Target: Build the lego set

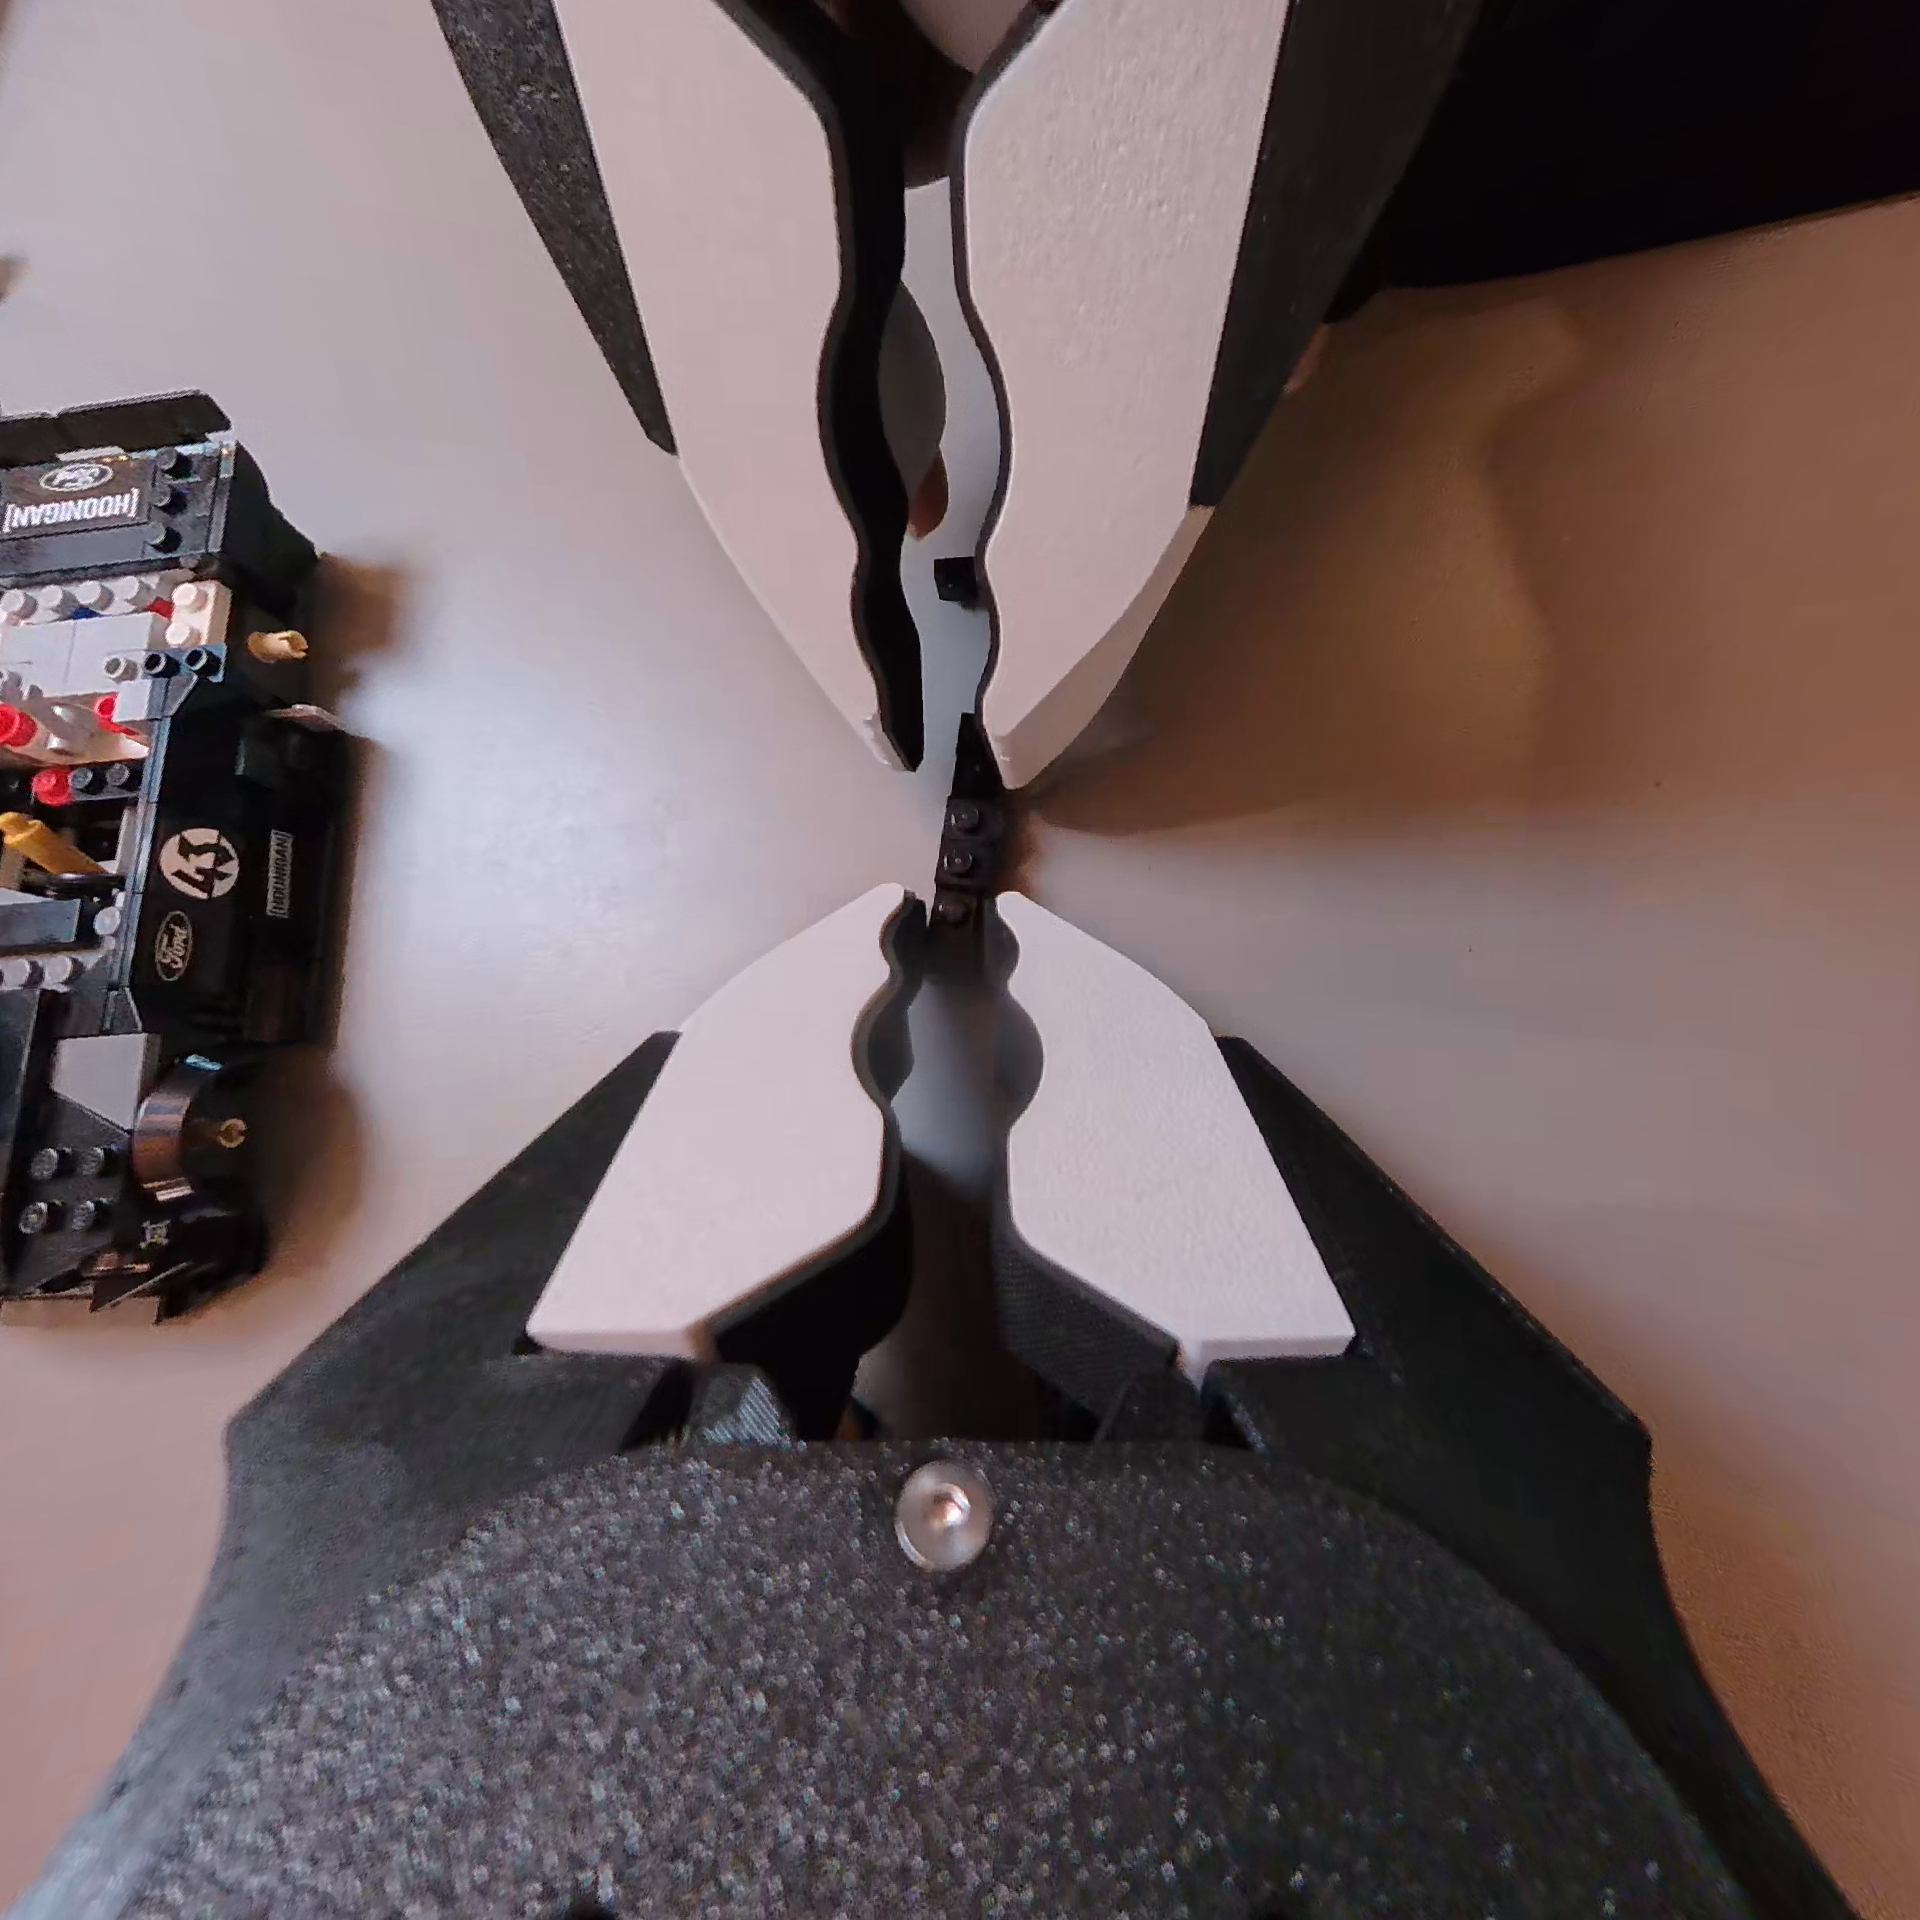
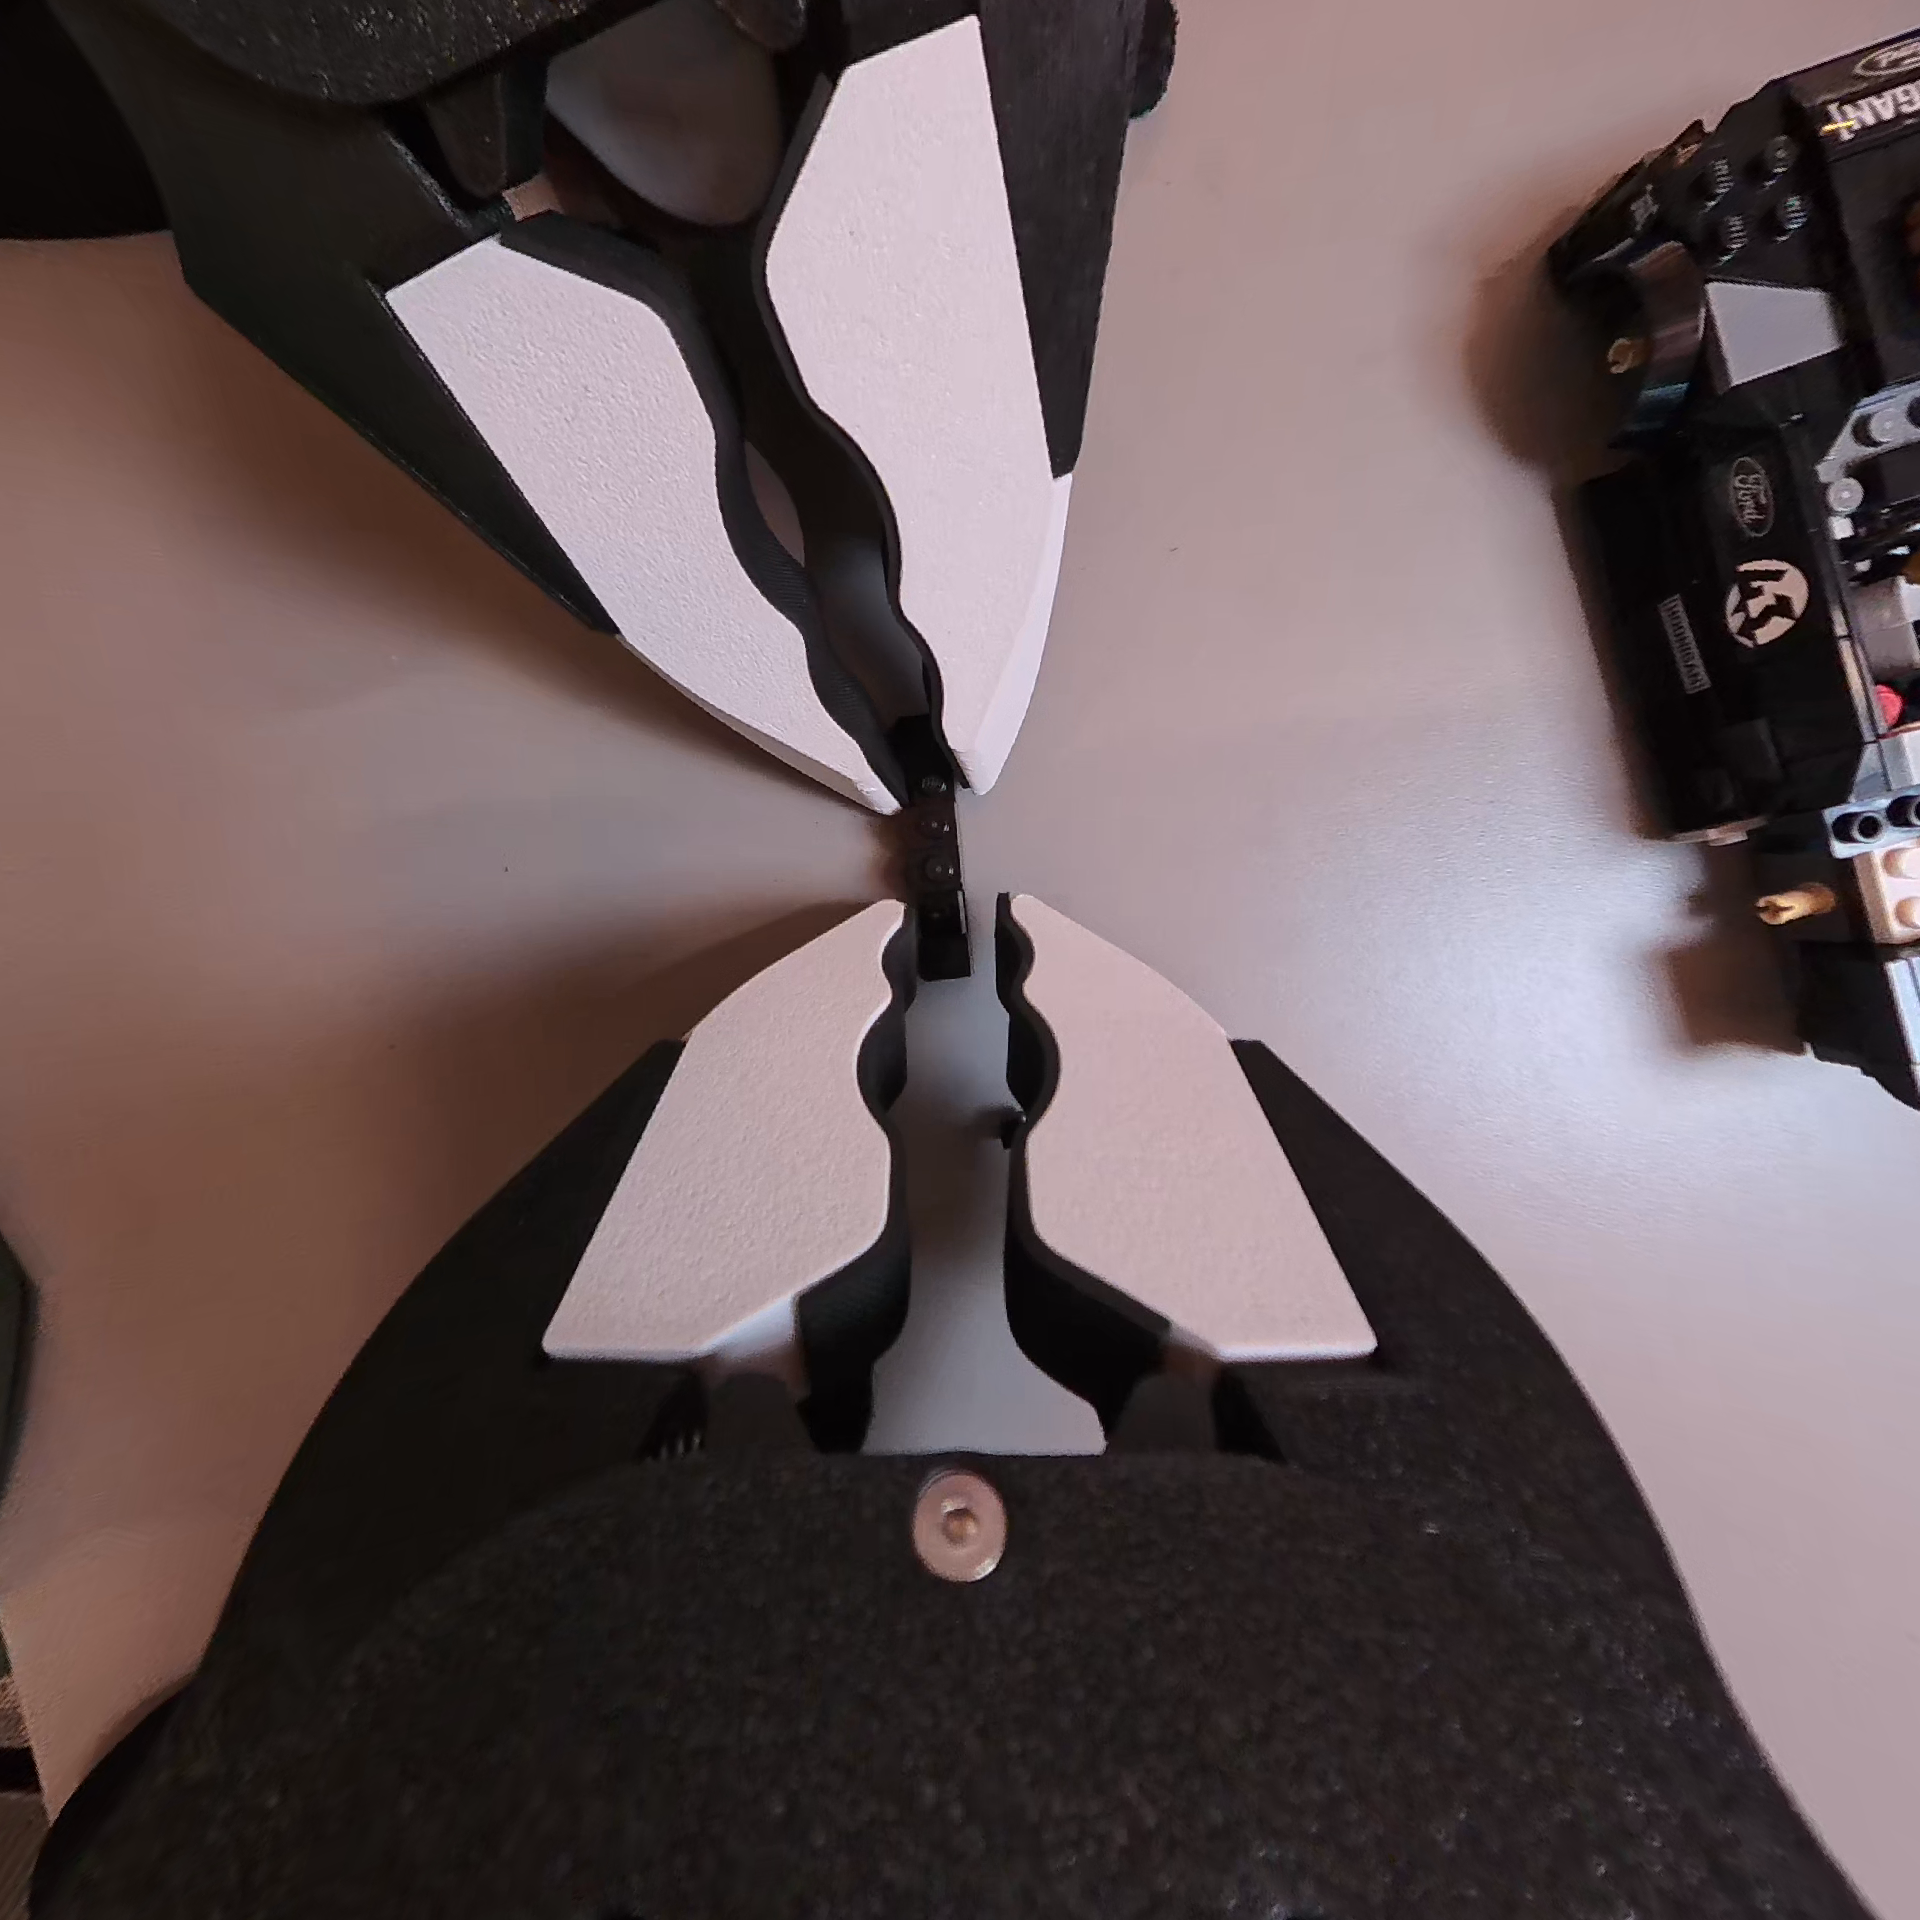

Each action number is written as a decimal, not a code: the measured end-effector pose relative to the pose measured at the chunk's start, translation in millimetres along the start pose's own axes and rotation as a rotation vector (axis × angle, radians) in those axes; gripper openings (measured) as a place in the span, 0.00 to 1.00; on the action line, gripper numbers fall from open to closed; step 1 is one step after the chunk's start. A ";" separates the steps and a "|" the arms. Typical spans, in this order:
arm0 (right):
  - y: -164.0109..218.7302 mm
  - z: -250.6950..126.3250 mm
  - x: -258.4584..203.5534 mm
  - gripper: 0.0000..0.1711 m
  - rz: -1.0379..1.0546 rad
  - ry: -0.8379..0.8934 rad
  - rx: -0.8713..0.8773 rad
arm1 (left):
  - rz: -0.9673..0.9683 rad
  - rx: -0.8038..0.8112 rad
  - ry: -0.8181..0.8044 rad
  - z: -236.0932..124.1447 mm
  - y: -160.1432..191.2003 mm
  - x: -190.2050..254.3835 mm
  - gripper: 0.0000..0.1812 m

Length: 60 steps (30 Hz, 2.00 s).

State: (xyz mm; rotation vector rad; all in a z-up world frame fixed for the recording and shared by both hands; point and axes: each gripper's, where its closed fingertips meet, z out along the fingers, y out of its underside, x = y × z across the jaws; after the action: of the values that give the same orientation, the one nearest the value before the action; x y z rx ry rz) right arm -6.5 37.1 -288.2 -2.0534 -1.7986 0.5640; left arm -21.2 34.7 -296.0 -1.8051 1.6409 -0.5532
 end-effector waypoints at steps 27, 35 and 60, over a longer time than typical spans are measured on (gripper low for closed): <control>-42.4 -46.2 1.7 0.16 -0.458 0.583 0.341 | -0.104 0.058 -0.038 -33.5 -12.7 -15.4 0.06; -44.0 -66.9 3.4 0.16 -0.606 0.810 0.322 | -0.126 0.114 -0.064 -48.9 -28.5 -16.5 0.06; -53.1 -55.4 0.4 0.08 -0.848 0.964 0.256 | -0.326 0.173 0.052 -62.9 -47.9 -9.2 0.06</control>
State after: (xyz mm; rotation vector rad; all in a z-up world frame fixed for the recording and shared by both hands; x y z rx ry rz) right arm -23.3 44.3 -213.7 -0.9157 -1.5999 -0.3740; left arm -30.7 34.4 -217.0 -1.9508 1.2920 -0.8635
